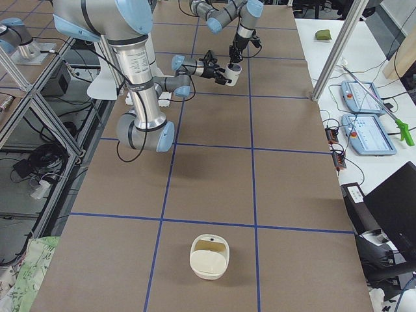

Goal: Left arm hands cup to right arm to dump lemon

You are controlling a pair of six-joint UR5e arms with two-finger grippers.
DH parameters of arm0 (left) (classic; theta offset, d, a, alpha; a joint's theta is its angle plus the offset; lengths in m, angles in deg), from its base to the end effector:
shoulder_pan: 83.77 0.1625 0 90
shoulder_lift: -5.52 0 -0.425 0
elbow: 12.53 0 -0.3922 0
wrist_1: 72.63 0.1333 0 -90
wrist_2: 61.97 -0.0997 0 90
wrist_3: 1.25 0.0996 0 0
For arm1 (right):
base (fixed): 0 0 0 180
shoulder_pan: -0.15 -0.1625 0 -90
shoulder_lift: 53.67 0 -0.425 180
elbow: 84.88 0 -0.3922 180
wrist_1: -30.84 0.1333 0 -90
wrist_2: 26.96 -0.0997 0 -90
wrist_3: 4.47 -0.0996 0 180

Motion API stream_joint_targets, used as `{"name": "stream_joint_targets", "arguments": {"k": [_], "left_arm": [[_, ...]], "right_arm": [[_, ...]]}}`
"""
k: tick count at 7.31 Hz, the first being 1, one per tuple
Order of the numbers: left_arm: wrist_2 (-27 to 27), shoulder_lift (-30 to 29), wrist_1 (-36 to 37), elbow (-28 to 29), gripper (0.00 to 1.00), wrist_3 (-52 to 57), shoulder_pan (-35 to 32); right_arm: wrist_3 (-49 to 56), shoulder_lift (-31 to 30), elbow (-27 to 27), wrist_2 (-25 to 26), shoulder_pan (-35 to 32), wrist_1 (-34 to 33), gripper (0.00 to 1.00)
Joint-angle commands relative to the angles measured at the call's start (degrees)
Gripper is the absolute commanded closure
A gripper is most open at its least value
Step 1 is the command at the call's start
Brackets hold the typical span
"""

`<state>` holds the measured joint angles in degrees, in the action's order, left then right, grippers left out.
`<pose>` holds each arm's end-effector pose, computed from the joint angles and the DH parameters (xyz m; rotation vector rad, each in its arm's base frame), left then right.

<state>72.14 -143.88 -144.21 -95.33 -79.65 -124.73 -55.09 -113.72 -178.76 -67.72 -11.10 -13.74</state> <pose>0.5084 -0.5261 0.0730 -0.4221 0.8331 -0.2480 -0.5678 -0.3258 0.2266 1.1784 -0.8475 0.1918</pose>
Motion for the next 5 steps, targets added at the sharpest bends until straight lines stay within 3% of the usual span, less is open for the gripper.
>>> {"name": "stream_joint_targets", "arguments": {"k": [1, 5], "left_arm": [[0.09, 0.68, 0.65, -1.14, 1.00, 0.00, 0.00], [1.50, 0.51, 0.56, -1.14, 1.00, 0.00, 0.53]], "right_arm": [[0.00, 0.02, 0.02, 0.07, 0.00, 0.02, 0.01], [-0.09, 0.02, 0.11, -0.02, 0.00, 0.02, 0.01]]}}
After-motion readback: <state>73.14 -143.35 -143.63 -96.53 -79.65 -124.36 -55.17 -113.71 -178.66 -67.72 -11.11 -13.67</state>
